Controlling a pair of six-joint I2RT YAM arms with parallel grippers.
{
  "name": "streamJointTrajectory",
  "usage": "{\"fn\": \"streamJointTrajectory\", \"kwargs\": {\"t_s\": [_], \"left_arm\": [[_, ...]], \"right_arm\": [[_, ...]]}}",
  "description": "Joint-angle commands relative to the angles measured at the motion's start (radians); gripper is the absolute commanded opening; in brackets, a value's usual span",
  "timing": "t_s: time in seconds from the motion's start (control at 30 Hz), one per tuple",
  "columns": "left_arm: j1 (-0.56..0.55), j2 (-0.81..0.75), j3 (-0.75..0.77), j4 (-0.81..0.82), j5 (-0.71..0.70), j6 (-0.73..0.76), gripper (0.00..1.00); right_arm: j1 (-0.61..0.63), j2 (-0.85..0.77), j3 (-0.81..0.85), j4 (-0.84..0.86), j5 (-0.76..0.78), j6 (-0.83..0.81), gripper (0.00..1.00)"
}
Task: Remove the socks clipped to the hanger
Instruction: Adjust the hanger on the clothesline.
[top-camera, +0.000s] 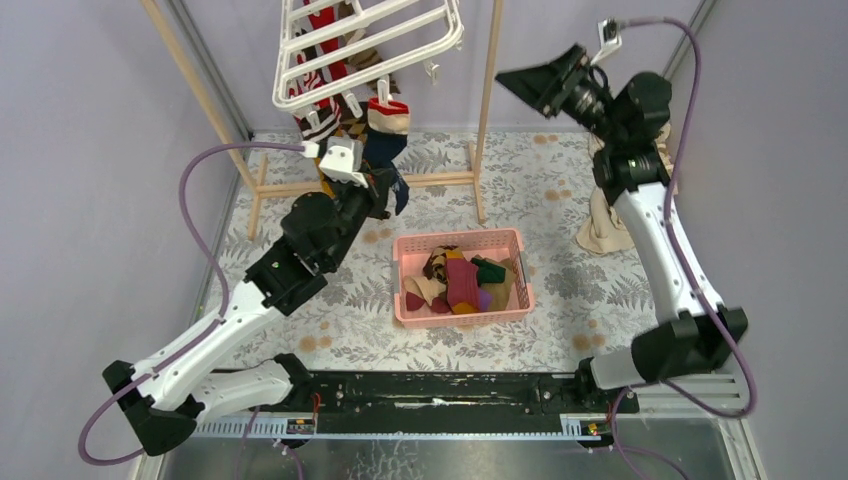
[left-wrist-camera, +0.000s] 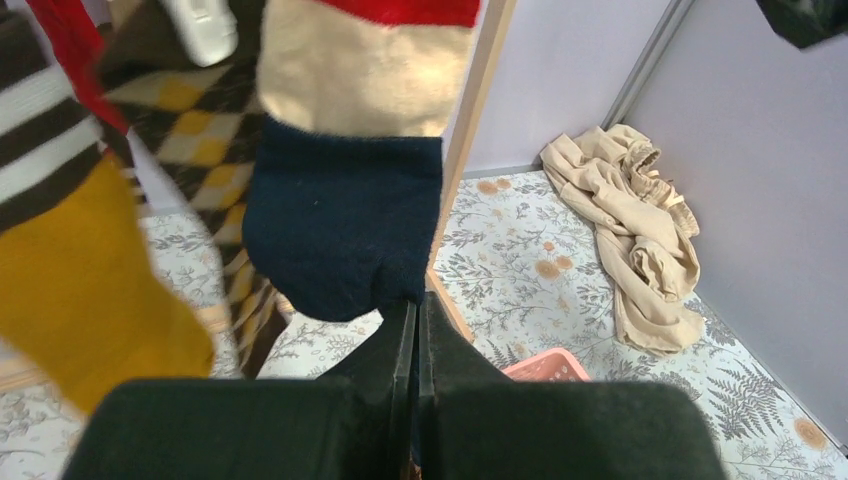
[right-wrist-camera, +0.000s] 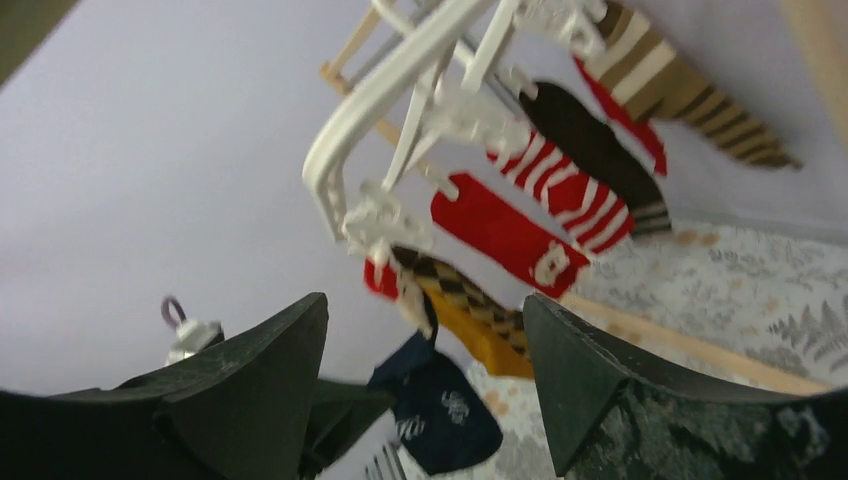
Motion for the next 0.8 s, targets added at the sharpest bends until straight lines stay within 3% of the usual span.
{"fn": "streamJointTrajectory", "kwargs": {"t_s": [0.0,0.13,0.3,0.4,0.77], "left_arm": [[-0.014,0.054,0.053,0.114,0.021,0.043,0.0],[-0.031,0.083,0.064,0.142,0.036,0.045,0.0],[-0.044,0.102,0.115,0.122,0.048,0.03,0.0],[-0.044,0.154,0.215,-0.001,0.033,-0.01,0.0],[-0.051,0.294,0.438,-0.261,0.027,-0.143,0.0]], "right_arm": [[0.082,-0.134,-0.15,-0.132,-0.054,-0.253,0.78],[0.243,-0.188,-0.218,-0.288,0.023,-0.465,0.77],[0.352,-0.249,-0.366,-0.287,0.052,-0.558,0.78],[0.404,-0.277,-0.44,-0.28,0.076,-0.615,0.79],[0.602,-0.386,-0.594,-0.16,0.526,-0.794,0.81]]}}
